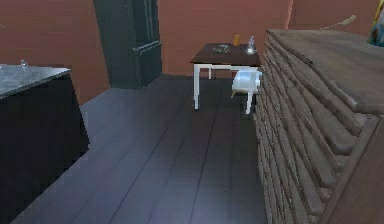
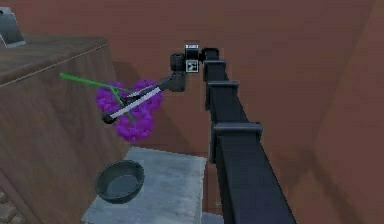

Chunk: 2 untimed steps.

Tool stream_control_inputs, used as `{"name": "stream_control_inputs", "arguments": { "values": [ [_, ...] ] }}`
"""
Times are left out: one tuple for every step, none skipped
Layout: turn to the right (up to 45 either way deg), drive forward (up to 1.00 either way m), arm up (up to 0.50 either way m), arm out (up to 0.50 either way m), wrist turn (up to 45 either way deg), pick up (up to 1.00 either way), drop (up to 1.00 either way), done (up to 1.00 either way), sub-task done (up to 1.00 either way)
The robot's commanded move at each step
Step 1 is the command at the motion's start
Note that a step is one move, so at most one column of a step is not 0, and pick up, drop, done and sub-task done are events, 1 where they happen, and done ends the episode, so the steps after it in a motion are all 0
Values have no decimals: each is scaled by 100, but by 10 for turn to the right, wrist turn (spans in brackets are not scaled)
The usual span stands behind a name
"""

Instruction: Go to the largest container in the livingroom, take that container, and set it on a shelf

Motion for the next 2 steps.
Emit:
{"name": "stream_control_inputs", "arguments": {
  "values": [
    [0,0,0,-10,0,0,0,0,0],
    [0,0,0,0,0,0,0,100,0]
  ]
}}
